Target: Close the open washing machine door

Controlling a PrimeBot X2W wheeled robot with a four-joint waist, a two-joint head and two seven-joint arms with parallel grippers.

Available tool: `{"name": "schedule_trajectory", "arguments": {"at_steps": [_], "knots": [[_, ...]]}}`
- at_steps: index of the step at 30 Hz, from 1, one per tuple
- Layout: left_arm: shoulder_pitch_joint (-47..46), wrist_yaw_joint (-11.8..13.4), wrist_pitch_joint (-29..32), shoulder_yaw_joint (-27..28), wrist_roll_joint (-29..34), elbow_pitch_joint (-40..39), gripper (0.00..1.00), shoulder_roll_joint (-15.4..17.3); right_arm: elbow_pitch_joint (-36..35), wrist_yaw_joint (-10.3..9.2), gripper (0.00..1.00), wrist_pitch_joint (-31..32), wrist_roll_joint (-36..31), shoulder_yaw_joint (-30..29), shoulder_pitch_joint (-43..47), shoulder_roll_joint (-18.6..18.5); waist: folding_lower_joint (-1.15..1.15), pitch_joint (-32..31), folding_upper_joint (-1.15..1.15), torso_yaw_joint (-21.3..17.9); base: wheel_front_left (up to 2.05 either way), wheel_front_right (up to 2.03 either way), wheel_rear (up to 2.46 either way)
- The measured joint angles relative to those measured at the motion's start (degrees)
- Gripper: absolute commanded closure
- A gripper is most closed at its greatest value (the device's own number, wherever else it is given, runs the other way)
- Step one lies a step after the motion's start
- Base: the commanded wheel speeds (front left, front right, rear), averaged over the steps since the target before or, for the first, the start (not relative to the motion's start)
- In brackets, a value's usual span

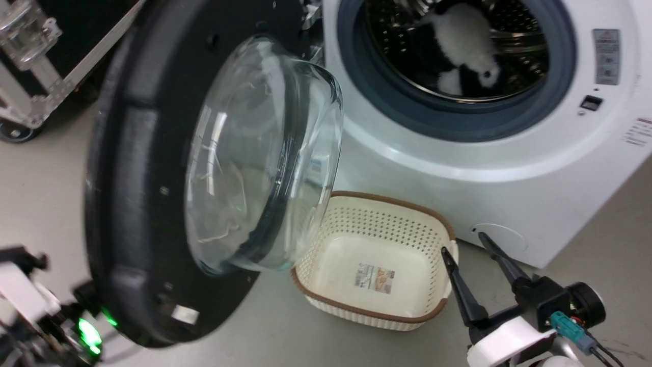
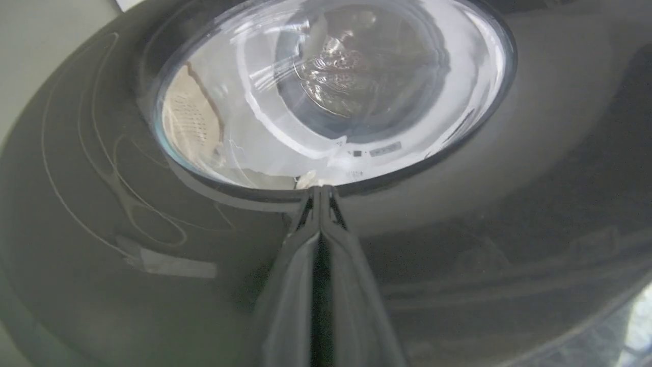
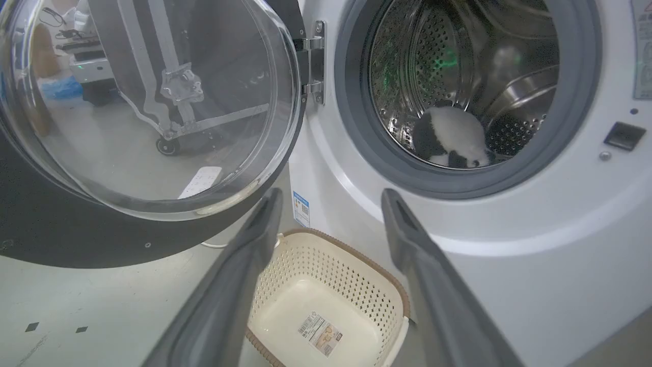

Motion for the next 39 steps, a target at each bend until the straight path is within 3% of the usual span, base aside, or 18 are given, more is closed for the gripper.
{"name": "schedule_trajectory", "arguments": {"at_steps": [6, 12, 16, 20, 24, 32, 39], "knots": [[8.1, 0.7, 1.4, -2.3, -2.2, -8.5, 1.0, -7.0, 0.0, 0.0, 0.0, -0.7, 0.0, -2.5, 0.1, 0.1, 0.0, -1.3, 0.0, -2.9, 0.0, 0.0, 0.0], [14.2, 1.9, -1.5, -11.1, -8.1, -15.0, 1.0, -8.5, -0.7, 0.0, 0.0, -0.8, 0.0, -4.8, 0.1, 0.1, 0.0, -1.3, 0.0, -6.6, 0.0, 0.0, 0.0], [16.1, 2.5, -9.8, -21.1, -17.9, -15.1, 1.0, -8.8, -1.5, 0.0, 0.0, -0.8, -0.2, -5.6, -0.1, 0.1, 0.01, -0.4, 0.0, -9.4, 0.0, 0.0, 0.0], [15.7, 0.0, -17.4, -30.3, -22.0, -14.3, 1.0, -8.8, -2.1, 0.0, 0.0, -0.8, -0.5, -5.7, -0.8, 0.2, 0.01, 1.0, 0.0, -13.2, 0.0, 0.0, 0.0], [12.2, -3.0, -23.2, -37.3, -21.4, -12.2, 1.0, -9.0, -2.3, 0.0, 0.0, -0.8, -0.5, -5.9, -1.6, 0.2, 0.01, 2.8, 0.01, -17.6, 0.0, 0.0, 0.0], [-0.6, -5.1, -43.8, -40.9, -19.2, -4.5, 1.0, -8.9, -1.5, 0.0, 0.0, -2.0, 1.9, -5.2, -2.3, 0.2, 0.02, 7.1, 0.0, -27.6, 0.0, 0.0, 0.0], [-12.6, -5.5, -56.8, -43.6, -17.6, 2.8, 1.0, -9.1, 0.1, 0.0, 0.0, -2.5, 3.4, -4.2, -2.5, 0.2, 0.02, 10.6, 0.01, -34.8, 0.0, 0.0, 0.0]]}}
